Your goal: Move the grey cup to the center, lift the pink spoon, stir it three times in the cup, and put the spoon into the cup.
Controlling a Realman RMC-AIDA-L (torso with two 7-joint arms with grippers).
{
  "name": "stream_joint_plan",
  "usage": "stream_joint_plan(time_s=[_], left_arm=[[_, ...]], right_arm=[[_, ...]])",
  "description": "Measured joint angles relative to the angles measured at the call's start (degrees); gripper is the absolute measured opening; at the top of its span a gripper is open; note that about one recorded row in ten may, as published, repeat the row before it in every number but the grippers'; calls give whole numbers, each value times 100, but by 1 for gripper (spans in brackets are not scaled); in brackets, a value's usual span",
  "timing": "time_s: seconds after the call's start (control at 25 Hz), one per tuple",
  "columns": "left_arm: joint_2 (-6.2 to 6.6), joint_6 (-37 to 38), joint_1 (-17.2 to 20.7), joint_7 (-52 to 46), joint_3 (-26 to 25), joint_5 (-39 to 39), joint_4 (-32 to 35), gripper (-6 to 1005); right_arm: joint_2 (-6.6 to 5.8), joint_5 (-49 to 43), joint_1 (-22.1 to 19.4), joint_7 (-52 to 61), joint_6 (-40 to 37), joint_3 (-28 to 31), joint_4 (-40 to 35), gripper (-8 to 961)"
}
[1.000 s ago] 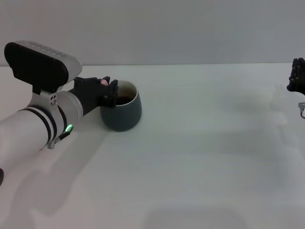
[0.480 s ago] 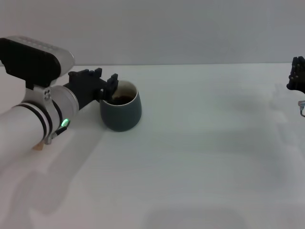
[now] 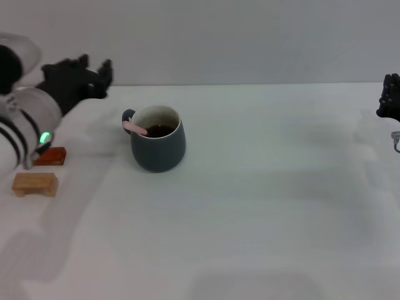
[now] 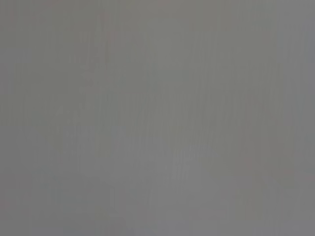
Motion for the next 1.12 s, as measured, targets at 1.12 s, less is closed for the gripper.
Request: stream_joint_plan(time_s=[1.12], left_arm=[[-198,5389,-76,-1184,-1999,-2,4263,508]], right_arm=[[-185,15,380,-221,-702,1021,-1029,50]])
